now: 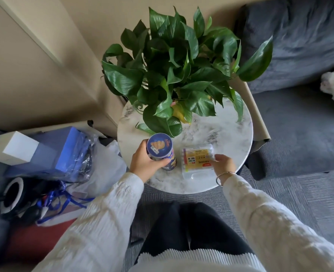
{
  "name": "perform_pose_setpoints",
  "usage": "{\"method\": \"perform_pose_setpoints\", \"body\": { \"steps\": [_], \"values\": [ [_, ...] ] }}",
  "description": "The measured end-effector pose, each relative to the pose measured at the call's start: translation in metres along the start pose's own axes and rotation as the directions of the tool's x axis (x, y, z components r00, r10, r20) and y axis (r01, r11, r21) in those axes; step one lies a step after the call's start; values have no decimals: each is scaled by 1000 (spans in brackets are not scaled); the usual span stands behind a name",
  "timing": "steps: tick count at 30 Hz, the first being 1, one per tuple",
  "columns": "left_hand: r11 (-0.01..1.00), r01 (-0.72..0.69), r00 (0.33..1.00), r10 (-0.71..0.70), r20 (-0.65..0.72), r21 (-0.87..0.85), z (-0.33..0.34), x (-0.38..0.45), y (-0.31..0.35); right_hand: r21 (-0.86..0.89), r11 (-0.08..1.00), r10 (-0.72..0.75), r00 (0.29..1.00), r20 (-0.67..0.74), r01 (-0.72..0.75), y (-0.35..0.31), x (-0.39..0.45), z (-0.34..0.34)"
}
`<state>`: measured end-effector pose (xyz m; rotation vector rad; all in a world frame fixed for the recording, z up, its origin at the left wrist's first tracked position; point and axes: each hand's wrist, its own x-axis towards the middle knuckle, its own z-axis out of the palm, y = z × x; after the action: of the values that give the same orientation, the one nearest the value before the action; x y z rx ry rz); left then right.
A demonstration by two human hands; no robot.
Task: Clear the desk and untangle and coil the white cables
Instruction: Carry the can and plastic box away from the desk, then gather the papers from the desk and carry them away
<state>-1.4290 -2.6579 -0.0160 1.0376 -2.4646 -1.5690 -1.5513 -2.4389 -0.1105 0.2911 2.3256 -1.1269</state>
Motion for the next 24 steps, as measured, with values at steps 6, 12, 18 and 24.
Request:
{"method": "perform_pose_setpoints", "body": {
  "steps": [6,12,18,24],
  "values": [
    [993,116,992,-117,54,8,4,2,-10,-17,1000,-2,1000,-16,2,-2,-18,-18],
    [891,376,814,-448,370,254,27,-13,-28,280,958,114,981,-160,-65,2,-45,-43],
    [978,34,773,-155,615,205,83,-37,11,544,838,233,871,-433,46,29,-115,-76],
    [944,-283,614,45,788,168,133,-91,51,698,700,427,693,-580,153,96,-224,-101]
  ]
}}
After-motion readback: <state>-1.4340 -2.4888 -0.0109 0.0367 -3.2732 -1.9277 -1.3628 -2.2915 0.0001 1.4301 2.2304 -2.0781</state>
